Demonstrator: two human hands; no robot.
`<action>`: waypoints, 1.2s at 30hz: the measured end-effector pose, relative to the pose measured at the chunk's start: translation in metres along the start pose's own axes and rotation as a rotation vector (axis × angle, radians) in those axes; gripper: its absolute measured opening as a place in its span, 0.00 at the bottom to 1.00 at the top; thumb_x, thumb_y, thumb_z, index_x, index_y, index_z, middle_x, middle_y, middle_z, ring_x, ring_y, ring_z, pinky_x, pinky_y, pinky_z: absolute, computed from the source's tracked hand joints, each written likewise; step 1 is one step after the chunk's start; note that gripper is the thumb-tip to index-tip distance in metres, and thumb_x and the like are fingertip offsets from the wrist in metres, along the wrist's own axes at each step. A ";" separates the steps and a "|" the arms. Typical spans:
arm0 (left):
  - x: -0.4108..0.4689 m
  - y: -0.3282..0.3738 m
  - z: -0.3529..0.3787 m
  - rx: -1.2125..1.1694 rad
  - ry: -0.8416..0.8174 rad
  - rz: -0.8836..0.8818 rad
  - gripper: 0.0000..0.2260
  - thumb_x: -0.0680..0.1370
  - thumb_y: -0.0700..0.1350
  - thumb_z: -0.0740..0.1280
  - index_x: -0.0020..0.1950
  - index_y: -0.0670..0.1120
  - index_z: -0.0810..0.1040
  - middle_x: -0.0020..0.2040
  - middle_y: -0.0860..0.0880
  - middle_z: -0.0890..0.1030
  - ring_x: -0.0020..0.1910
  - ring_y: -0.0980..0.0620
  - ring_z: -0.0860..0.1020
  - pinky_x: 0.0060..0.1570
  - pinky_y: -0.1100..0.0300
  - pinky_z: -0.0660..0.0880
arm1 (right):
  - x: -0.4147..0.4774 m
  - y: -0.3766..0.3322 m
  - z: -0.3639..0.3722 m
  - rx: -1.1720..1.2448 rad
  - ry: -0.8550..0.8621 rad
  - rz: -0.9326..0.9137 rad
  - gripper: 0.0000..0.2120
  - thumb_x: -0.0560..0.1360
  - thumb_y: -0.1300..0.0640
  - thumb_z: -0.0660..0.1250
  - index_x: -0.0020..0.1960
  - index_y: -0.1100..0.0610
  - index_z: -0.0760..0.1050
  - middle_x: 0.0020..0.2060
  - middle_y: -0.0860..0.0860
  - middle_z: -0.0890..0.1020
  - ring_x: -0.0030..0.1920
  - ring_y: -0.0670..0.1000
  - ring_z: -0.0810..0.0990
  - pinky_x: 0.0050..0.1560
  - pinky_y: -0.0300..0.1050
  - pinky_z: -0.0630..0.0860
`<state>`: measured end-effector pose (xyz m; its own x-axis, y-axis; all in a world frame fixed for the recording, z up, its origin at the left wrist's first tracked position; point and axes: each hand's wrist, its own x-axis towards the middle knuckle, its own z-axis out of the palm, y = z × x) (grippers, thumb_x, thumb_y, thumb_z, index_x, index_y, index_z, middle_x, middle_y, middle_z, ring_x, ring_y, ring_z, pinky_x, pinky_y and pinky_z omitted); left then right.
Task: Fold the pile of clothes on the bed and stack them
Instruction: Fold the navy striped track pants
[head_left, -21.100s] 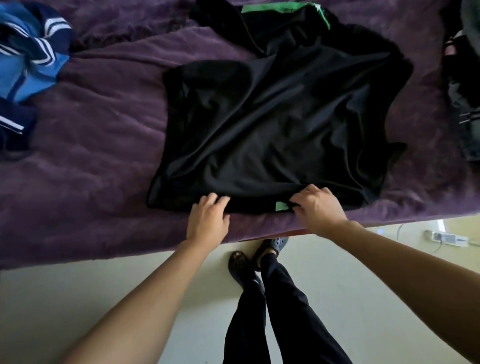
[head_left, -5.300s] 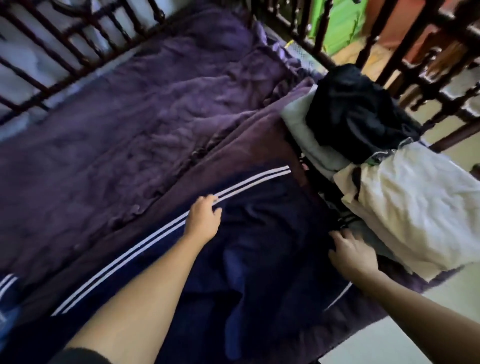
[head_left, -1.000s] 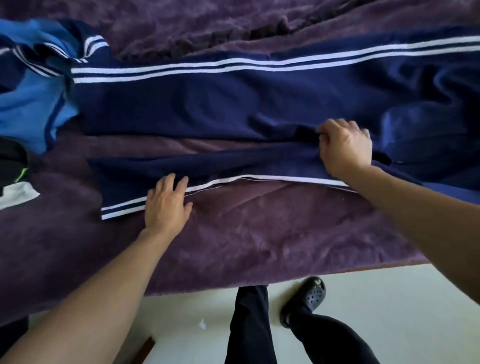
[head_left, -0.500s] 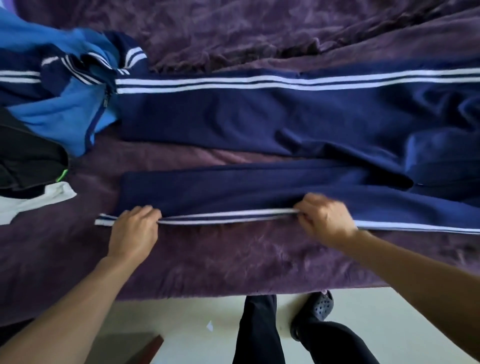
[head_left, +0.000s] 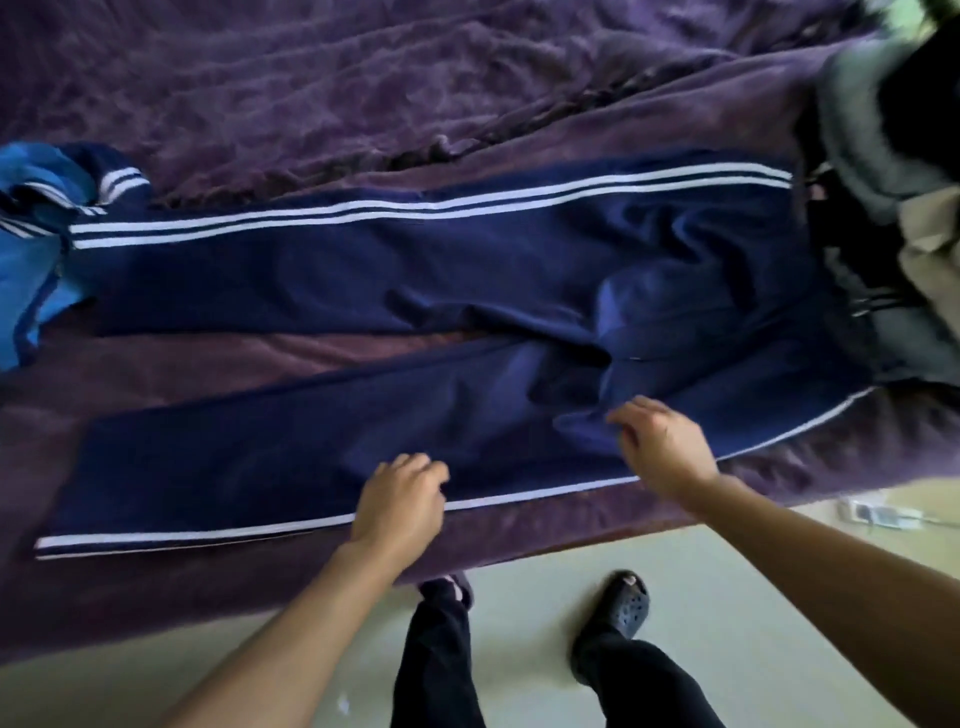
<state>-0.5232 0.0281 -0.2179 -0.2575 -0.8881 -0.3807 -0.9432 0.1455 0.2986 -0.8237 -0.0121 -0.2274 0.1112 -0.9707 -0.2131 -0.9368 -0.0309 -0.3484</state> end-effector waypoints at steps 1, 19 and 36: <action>0.006 0.033 0.010 -0.032 0.022 0.052 0.07 0.70 0.36 0.68 0.45 0.44 0.82 0.42 0.46 0.81 0.45 0.42 0.79 0.44 0.52 0.75 | -0.004 0.032 -0.012 -0.055 0.028 0.021 0.10 0.69 0.65 0.70 0.48 0.57 0.82 0.44 0.55 0.82 0.47 0.60 0.81 0.42 0.51 0.78; 0.067 0.162 0.110 0.241 0.042 -0.185 0.16 0.75 0.35 0.60 0.59 0.46 0.79 0.54 0.47 0.81 0.51 0.42 0.79 0.48 0.50 0.74 | -0.012 0.299 -0.067 -0.384 0.031 -0.103 0.22 0.71 0.61 0.59 0.63 0.59 0.78 0.69 0.54 0.73 0.71 0.56 0.68 0.60 0.59 0.65; 0.163 0.087 -0.078 -0.217 0.398 -0.162 0.08 0.77 0.37 0.66 0.54 0.40 0.83 0.49 0.39 0.84 0.49 0.38 0.81 0.51 0.48 0.75 | 0.118 0.233 -0.180 -0.078 0.144 0.082 0.09 0.77 0.50 0.64 0.54 0.53 0.75 0.48 0.61 0.82 0.48 0.65 0.80 0.44 0.53 0.73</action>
<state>-0.6308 -0.1381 -0.1857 0.0295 -0.9959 -0.0856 -0.8883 -0.0653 0.4546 -1.0883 -0.1769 -0.1696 -0.0103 -0.9947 -0.1026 -0.9643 0.0370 -0.2621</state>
